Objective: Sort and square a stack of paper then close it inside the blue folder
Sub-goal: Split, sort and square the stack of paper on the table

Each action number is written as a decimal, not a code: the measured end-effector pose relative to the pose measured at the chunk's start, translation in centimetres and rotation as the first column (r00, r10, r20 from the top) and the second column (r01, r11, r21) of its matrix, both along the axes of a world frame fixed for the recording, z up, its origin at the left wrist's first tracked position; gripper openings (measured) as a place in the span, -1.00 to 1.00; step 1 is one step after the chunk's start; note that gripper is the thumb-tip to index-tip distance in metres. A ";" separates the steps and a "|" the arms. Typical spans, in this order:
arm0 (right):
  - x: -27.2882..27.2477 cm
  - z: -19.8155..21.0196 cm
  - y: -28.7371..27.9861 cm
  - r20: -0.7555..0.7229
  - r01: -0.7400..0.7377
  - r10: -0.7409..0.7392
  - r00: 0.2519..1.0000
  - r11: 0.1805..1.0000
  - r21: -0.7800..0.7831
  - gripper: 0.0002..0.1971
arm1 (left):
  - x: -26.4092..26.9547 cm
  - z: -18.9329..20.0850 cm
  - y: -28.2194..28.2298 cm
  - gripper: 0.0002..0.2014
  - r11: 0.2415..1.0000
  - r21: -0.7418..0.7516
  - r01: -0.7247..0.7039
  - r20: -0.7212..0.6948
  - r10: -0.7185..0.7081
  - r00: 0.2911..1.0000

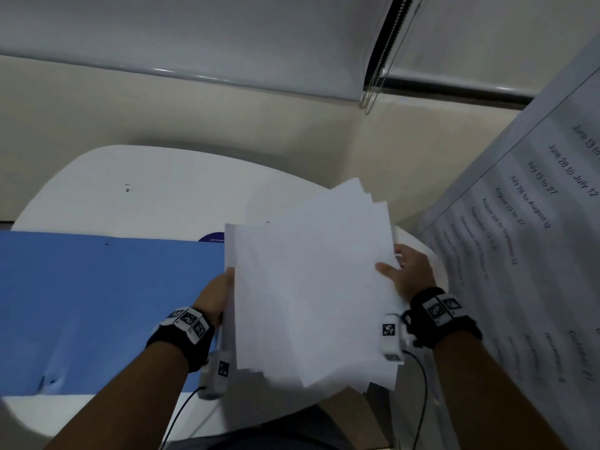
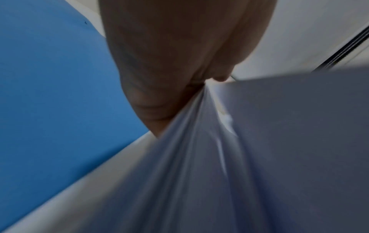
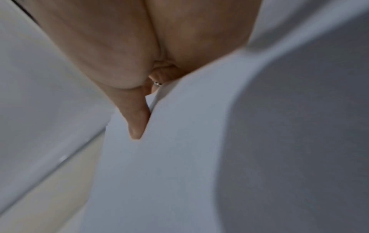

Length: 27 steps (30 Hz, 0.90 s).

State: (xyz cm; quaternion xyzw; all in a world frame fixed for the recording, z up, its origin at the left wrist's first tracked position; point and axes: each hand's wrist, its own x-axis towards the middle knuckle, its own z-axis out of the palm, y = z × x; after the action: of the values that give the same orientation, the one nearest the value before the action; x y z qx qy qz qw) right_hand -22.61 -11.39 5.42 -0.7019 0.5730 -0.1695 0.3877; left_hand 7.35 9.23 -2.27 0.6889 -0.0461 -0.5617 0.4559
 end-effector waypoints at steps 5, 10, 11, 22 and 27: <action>2.9 -6.7 2.6 -0.033 0.055 -0.050 0.998 0.983 0.178 -0.90 | -1.7 -1.0 -0.5 -0.58 0.983 0.083 0.162 0.380 -0.181 0.907; 1.8 -5.9 2.6 -0.163 0.094 -0.090 0.983 0.995 0.017 -0.60 | -1.6 -2.2 -0.2 -0.68 0.983 0.160 0.091 0.507 -0.161 0.847; 1.4 -4.8 2.4 -0.187 0.095 -0.098 0.977 0.995 -0.029 -0.62 | -1.4 -2.4 0.0 -0.69 0.980 0.174 0.096 0.511 -0.173 0.842; 1.9 12.3 2.5 0.369 0.147 0.018 0.929 0.897 -0.416 -0.83 | -2.2 -1.9 -0.5 -0.60 0.991 0.108 0.081 0.537 -0.127 0.834; 2.9 7.2 2.4 0.443 0.121 -0.044 0.895 0.982 -0.147 -0.90 | -2.3 -1.9 -0.4 -0.64 0.995 0.076 0.064 0.556 -0.096 0.826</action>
State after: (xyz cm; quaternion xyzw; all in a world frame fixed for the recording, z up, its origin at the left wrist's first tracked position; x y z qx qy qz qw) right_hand -19.72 -8.98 12.66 -0.6513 0.4840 -0.3877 0.4373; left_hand 5.02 8.81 -4.19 0.8326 -0.1909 -0.3554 0.3796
